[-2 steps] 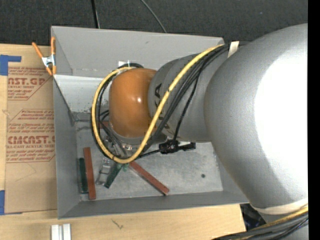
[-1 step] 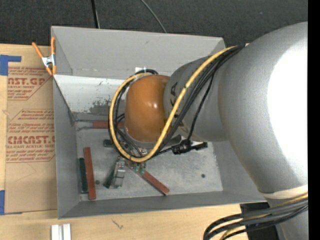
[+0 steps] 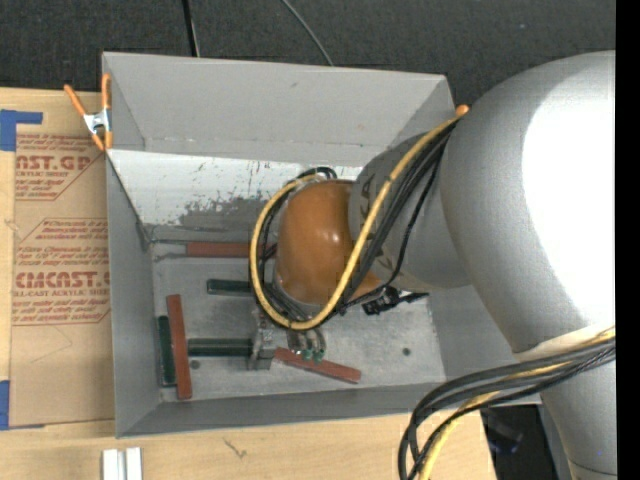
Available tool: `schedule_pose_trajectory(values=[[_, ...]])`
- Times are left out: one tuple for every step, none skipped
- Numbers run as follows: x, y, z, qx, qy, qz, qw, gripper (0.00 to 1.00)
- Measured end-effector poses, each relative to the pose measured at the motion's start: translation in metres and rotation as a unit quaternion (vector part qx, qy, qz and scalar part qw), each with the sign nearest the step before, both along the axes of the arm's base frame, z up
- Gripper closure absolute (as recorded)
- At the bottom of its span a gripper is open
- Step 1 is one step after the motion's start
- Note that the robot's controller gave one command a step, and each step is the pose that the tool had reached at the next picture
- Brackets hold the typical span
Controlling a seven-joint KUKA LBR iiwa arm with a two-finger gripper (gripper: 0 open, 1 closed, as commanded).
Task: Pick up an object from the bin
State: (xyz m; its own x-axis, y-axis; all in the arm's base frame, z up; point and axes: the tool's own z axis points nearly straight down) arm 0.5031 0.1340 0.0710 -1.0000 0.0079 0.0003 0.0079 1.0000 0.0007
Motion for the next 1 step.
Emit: schedule_pose_trajectory(values=[[0.0000,0.0000,0.0000,0.000,0.0000,0.000,1.0000,1.00]])
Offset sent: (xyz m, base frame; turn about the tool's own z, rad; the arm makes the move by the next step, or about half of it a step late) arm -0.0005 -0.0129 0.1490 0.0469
